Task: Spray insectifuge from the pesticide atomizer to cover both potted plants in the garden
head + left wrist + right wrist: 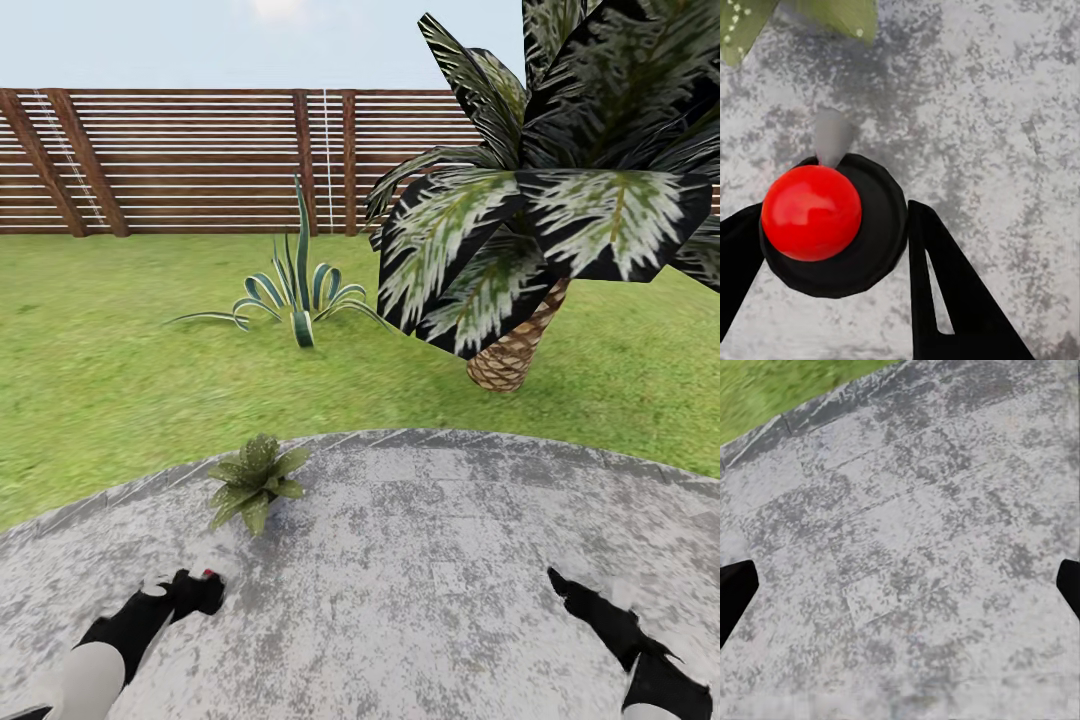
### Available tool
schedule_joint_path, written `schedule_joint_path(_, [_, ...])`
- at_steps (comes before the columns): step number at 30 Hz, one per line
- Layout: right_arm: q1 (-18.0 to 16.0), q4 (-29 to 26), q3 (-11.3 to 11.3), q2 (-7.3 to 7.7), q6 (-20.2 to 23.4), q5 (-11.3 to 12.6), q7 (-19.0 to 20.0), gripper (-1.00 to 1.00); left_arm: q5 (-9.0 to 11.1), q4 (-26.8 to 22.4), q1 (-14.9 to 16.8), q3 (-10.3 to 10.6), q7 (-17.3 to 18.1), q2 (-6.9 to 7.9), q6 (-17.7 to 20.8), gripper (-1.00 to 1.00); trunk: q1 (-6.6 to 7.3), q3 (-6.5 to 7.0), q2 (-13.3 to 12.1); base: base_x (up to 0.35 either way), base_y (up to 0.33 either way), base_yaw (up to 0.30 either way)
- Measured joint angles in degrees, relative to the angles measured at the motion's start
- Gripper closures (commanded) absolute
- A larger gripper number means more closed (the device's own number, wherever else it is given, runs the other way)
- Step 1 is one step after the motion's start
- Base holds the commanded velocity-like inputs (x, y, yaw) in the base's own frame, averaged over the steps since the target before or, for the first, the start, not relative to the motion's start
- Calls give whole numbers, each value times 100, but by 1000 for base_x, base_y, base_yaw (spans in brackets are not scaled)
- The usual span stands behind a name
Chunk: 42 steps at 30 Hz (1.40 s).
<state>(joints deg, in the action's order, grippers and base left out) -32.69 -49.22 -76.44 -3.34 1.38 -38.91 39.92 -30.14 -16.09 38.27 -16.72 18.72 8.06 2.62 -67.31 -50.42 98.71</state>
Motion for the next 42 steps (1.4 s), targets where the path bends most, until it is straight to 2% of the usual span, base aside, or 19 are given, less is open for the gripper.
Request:
schedule_joint_path(1, [1, 466, 1, 7, -1, -48, -430, -100, 168, 21, -70, -4, -158, -1, -9, 100, 0, 0, 0, 0, 0, 0])
schedule_joint_path(2, [2, 1004, 5, 31, 2, -131, -1139, -100, 432, 60, -178, -16, -369, -2, -16, 100, 0, 0, 0, 0, 0, 0])
schedule_joint_path(3, [1, 1293, 7, 45, 3, -160, -1619, -100, 607, 74, -245, -24, -480, -3, -18, 100, 0, 0, 0, 0, 0, 0])
schedule_joint_path(5, [-2, 1850, 82, 61, 5, -205, -2821, -100, 1008, 94, -415, -30, -654, -3, -22, 100, 0, 0, 0, 0, 0, 0])
schedule_joint_path(6, [-2, 1999, 164, 64, 3, -209, -3060, -100, 1119, 96, -465, -33, -680, -3, -24, 100, 0, 1, 0, 0, 0, 0])
schedule_joint_path(7, [-3, 2157, 372, 67, 0, -212, -3255, -100, 1256, 99, -525, -34, -702, -4, -27, 100, 0, 1, 0, 0, 0, 0])
schedule_joint_path(8, [-3, 2224, 575, 68, -5, -214, -3332, -100, 1346, 99, -565, -35, -714, -2, -28, 100, 0, 1, 0, 0, 0, 0])
schedule_joint_path(9, [-4, 2286, 949, 68, -38, -211, -3392, -100, 1475, 100, -645, -35, -763, -3, -45, 100, 0, 1, 1, 0, 0, 0])
schedule_joint_path(10, [-4, 2315, 1176, 68, -92, -211, -3410, -100, 1563, 98, -707, -36, -831, -3, -88, 100, 0, 1, 1, 0, 0, 0])
schedule_joint_path(11, [-6, 2341, 1406, 68, -224, -212, -3419, -100, 1693, 96, -797, -38, -1007, -4, -221, 100, 0, 0, 1, 0, 0, 0])
schedule_joint_path(13, [-6, 2360, 1557, 68, -400, -215, -3421, -100, 1877, 148, -904, -39, -1332, -5, -491, 100, 0, 0, 1, 0, 0, 0])
schedule_joint_path(16, [-5, 2441, 1641, 68, -518, -217, -3408, -100, 2136, 525, -968, -40, -1758, -5, -996, 100, 0, 0, 1, 0, 0, 0])
schedule_joint_path(20, [-8, 2953, 1679, 67, -548, -223, -3401, -100, 2287, 745, -983, -36, -1886, -24, -1297, 100, 0, 0, 1, 0, 0, 0])
schedule_joint_path(25, [-6, 3153, 1691, 67, -555, -224, -3397, -100, 2317, 919, -992, -34, -1909, -40, -1367, 100, 0, 0, 1, 0, 0, 0])
schedule_joint_path(35, [-7, 3207, 1691, 67, -555, -215, -3419, -100, 2318, 951, -993, -32, -1909, -78, -1372, 100, 0, 1, 1, 0, 0, 0])
schedule_joint_path(42, [-9, 4003, 1692, 66, -561, -203, -3437, -100, 2318, 951, -992, -33, -1907, -93, -1372, 100, 0, 0, 1, 0, 0, 0])
